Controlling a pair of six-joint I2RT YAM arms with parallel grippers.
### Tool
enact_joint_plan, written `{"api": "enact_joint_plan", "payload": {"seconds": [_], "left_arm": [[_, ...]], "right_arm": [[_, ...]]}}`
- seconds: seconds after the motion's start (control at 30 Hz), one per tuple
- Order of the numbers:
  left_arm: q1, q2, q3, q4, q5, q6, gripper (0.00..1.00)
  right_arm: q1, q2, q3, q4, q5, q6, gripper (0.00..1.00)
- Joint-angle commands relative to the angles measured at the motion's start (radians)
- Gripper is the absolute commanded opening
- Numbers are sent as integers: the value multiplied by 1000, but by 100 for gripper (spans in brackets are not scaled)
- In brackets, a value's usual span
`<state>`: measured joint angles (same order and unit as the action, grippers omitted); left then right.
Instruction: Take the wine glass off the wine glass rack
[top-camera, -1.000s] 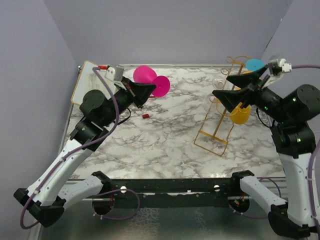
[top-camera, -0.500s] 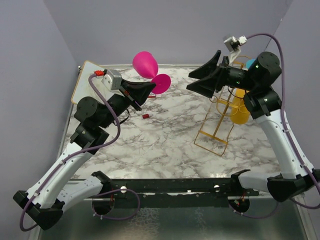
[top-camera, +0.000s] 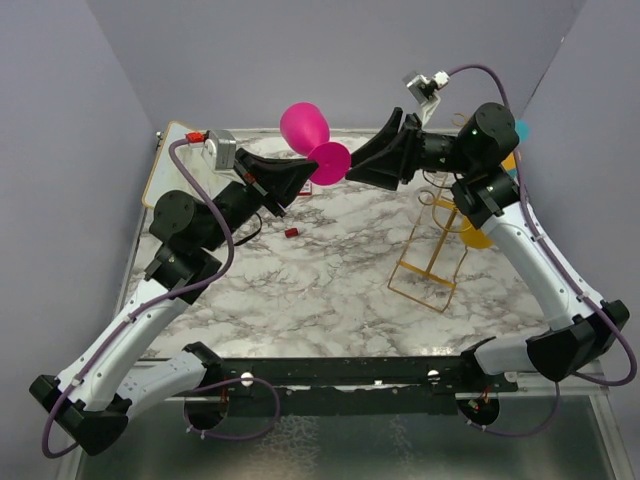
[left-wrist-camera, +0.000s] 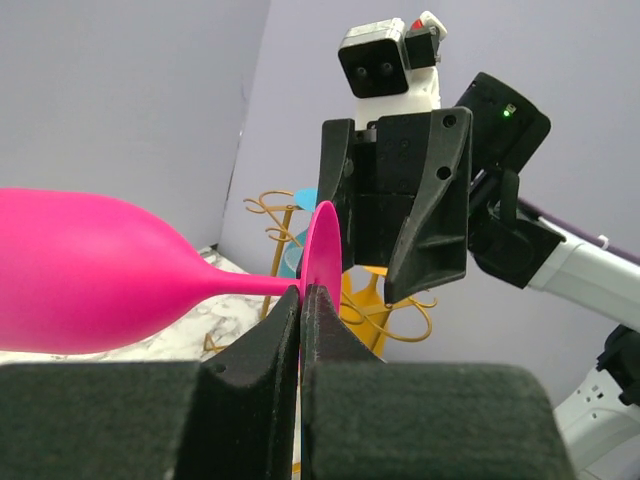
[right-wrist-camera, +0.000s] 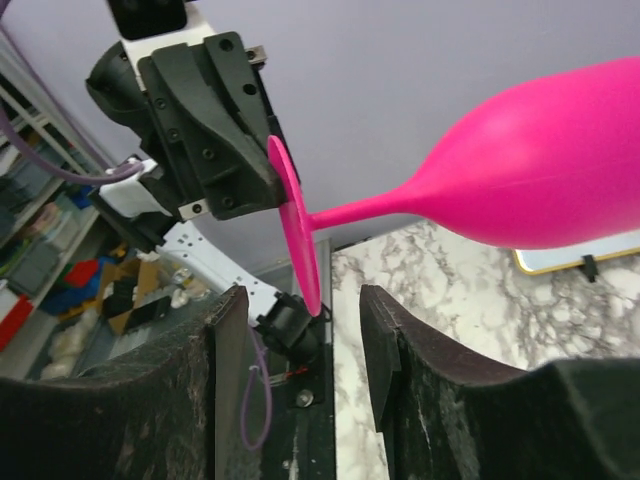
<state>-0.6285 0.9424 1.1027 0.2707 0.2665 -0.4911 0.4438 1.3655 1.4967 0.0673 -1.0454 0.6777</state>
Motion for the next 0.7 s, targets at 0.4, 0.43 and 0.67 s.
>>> {"api": "enact_joint_plan", "payload": {"seconds": [0.4, 0.43, 0.67], "left_arm": [[-1, -21, -39, 77, 50, -50, 0], [-1, -21, -39, 77, 53, -51, 0], [-2, -51, -59, 52, 63, -4, 71]], "right_arm": [[55, 37, -66, 259, -52, 99, 14], [54, 36, -66, 261, -52, 92, 10], [54, 10, 3, 54, -42, -206, 1]]}}
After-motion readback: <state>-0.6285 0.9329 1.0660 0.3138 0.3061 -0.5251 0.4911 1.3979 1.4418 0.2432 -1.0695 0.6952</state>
